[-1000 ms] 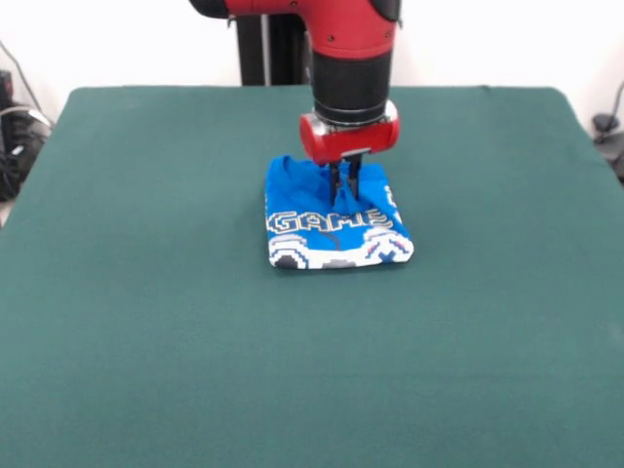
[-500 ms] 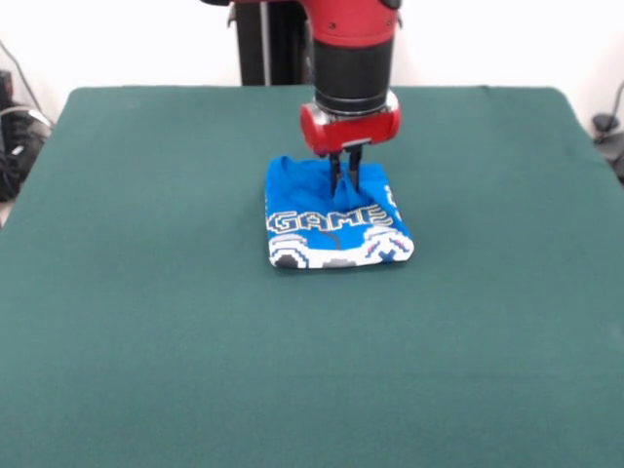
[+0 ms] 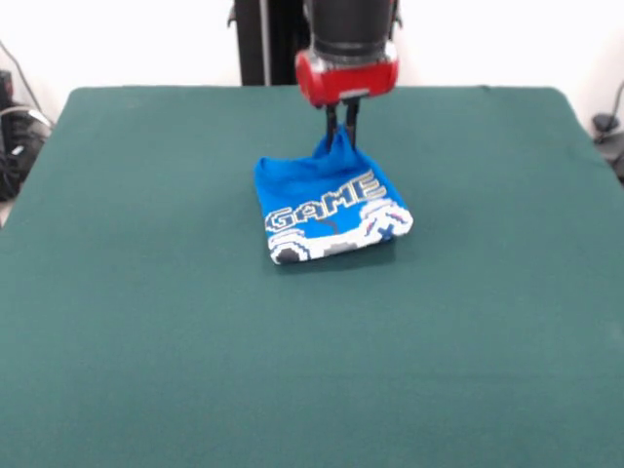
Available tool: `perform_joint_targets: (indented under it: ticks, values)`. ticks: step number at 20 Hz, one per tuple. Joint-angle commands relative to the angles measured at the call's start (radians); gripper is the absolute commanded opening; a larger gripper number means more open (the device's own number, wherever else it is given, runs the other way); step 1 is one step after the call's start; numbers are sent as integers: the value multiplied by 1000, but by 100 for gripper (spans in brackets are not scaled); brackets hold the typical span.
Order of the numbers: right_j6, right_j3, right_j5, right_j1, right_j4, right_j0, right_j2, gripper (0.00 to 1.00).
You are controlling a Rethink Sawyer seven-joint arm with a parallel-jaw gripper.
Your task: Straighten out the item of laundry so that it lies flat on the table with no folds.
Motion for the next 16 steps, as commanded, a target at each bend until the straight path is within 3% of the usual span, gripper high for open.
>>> perform_joint_targets:
  ticks: [1,16]
  values:
    - [-14,177,165,-165,60,-21,115,0]
    - [-87,288,337,-432,169,-58,150,0]
